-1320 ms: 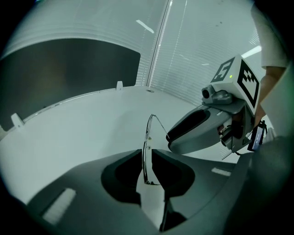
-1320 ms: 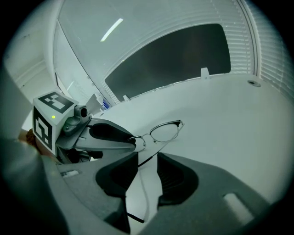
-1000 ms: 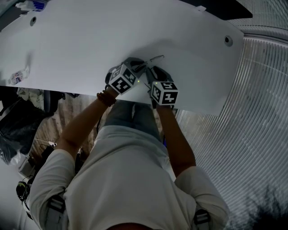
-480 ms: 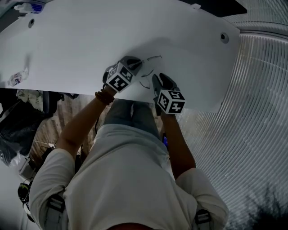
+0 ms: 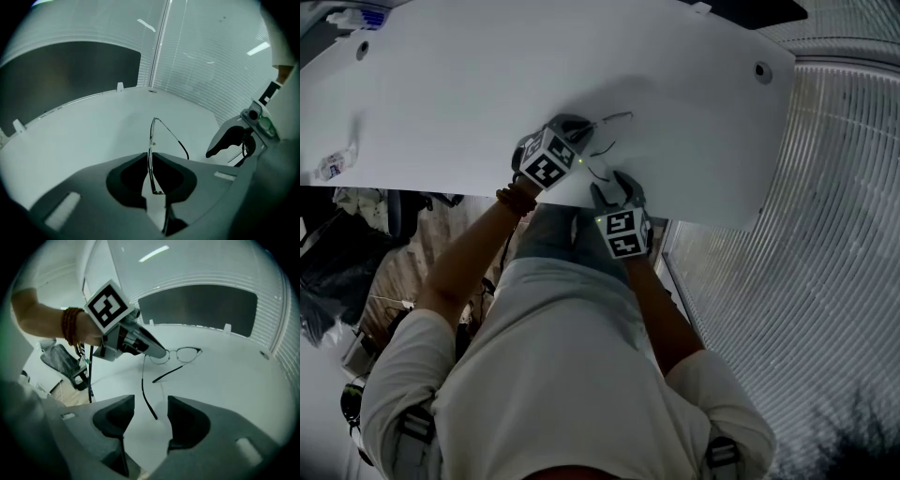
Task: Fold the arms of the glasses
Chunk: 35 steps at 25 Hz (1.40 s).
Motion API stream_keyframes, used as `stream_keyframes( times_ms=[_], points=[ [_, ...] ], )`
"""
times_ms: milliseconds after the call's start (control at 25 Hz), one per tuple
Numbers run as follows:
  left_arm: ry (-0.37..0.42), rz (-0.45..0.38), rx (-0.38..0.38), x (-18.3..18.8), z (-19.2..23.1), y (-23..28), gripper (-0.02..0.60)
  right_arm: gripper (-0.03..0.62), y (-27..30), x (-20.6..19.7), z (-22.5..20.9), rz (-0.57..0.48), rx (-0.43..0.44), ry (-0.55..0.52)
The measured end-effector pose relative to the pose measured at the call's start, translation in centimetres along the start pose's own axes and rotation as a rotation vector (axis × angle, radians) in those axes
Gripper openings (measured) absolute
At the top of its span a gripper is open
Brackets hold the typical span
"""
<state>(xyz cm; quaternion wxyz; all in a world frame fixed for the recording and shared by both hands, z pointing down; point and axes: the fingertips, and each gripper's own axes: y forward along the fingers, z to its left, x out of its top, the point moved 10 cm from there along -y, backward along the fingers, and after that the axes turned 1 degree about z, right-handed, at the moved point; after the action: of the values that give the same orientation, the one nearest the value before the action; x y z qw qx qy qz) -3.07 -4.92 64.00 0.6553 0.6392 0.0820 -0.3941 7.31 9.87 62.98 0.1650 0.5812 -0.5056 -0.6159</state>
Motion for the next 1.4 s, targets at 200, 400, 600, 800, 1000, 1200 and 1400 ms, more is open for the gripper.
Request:
stream_keyframes(
  times_ms=[200, 400, 600, 800, 1000, 1200, 1400],
  points=[
    [0.016, 0.006, 0.005, 0.0, -0.2, 0.1, 0.031, 0.212, 1.7, -0.6, 0.2, 0.045, -0.052, -0.092],
    [0.033, 0.015, 0.001, 0.1, -0.5, 0.3, 0.026, 0.210, 1.9, -0.9, -1.2, 0.054, -0.068, -0.085],
    [0.062, 0.024, -0.007, 0.3, -1.0, 0.5, 0.026, 0.210, 1.7, -0.6, -2.7, 0.052, -0.091, -0.094],
    [0.094, 0.035, -0.026, 0.4, -1.7, 0.8, 0.025, 0.210, 1.5, 0.0, -4.5, 0.051, -0.116, -0.099],
    [0.125, 0.045, -0.058, 0.4, -2.8, 1.0, 0.023, 0.210, 1.5, 0.8, -5.9, 0.047, -0.137, -0.119],
    [0.134, 0.049, -0.090, 0.2, -3.7, 1.1, 0.023, 0.210, 1.4, 1.4, -6.5, 0.039, -0.151, -0.125],
    [0.155, 0.052, -0.112, 0.1, -4.6, 1.1, 0.021, 0.210, 1.7, 1.4, -6.4, 0.041, -0.151, -0.134]
  ],
)
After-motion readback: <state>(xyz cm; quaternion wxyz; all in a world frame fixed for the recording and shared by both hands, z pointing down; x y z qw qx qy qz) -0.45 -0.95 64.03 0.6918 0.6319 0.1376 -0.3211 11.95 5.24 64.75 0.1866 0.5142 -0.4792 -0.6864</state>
